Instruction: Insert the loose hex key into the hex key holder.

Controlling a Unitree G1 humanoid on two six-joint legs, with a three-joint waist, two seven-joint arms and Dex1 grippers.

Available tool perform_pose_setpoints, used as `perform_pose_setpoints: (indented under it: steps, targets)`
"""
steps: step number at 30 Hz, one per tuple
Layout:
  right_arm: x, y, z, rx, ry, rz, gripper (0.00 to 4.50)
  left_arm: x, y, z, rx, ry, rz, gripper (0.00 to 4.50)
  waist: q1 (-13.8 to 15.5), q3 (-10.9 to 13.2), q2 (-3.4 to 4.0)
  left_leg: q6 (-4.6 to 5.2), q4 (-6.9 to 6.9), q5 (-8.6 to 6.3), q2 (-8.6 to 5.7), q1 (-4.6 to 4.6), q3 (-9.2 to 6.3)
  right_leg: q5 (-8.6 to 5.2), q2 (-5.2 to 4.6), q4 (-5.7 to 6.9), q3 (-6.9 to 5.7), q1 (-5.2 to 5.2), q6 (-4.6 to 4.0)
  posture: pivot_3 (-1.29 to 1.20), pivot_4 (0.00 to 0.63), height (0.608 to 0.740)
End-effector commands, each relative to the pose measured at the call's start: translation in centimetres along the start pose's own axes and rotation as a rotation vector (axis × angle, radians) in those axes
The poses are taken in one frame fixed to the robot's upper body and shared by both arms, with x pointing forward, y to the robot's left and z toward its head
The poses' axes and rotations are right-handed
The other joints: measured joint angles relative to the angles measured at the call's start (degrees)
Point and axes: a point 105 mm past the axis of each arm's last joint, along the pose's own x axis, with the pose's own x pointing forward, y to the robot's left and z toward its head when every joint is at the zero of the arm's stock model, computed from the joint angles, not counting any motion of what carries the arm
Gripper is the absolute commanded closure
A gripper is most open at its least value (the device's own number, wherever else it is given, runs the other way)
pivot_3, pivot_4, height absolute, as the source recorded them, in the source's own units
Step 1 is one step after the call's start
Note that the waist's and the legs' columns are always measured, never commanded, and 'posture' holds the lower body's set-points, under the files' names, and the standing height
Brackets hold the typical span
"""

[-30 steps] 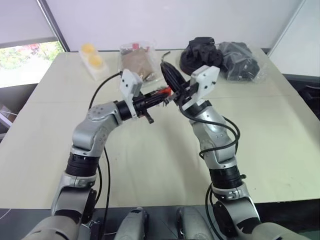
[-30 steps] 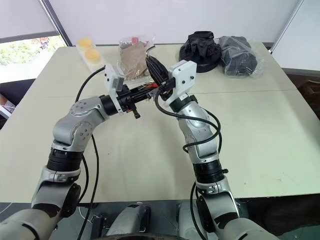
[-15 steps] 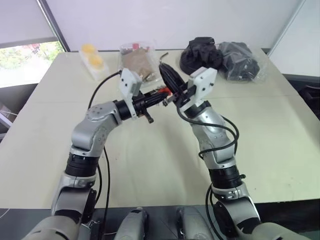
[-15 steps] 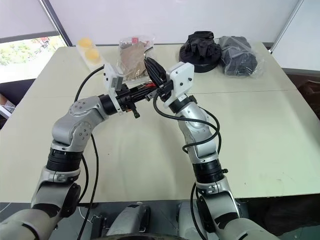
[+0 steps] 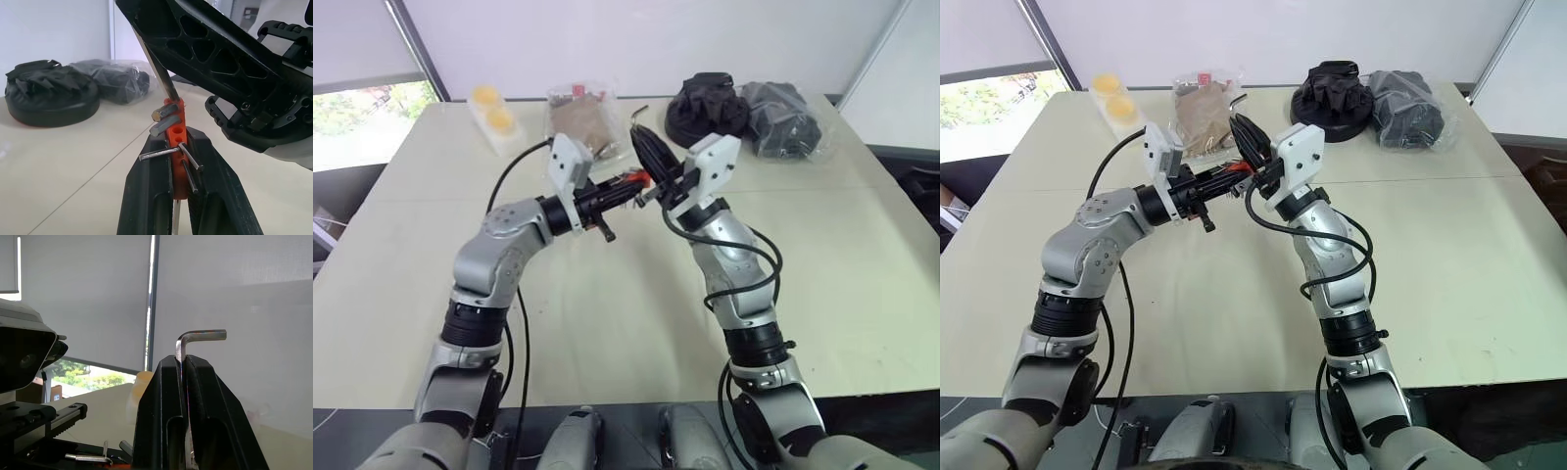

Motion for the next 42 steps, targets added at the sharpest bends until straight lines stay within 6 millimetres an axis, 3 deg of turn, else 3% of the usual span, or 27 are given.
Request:
perform_pose_setpoints:
  steps: [1, 42]
  targets:
    - [0.4, -0.4, 1.5, -0.022, -0.058, -0.009, 4.48, -0.1, -0.2, 1.8, 0.024, -0.061, -0.006, 4.5, 0.0, 0.0, 0.0, 0.0, 0.0, 0.0, 0.0, 0.0, 0.0, 0.0, 0.0, 0.0, 0.0, 0.0, 0.0, 0.0, 0.15, 0.74]
    - [0.1, -1.3, 1.5, -0.034, -0.059, -0.051, 4.48, -0.2, 0.2, 2.7, -0.022, -0.1, 0.02, 4.5, 0.0, 0.0, 0.0, 0.0, 0.0, 0.0, 0.0, 0.0, 0.0, 0.0, 0.0, 0.0, 0.0, 0.0, 0.0, 0.0, 0.15, 0.74]
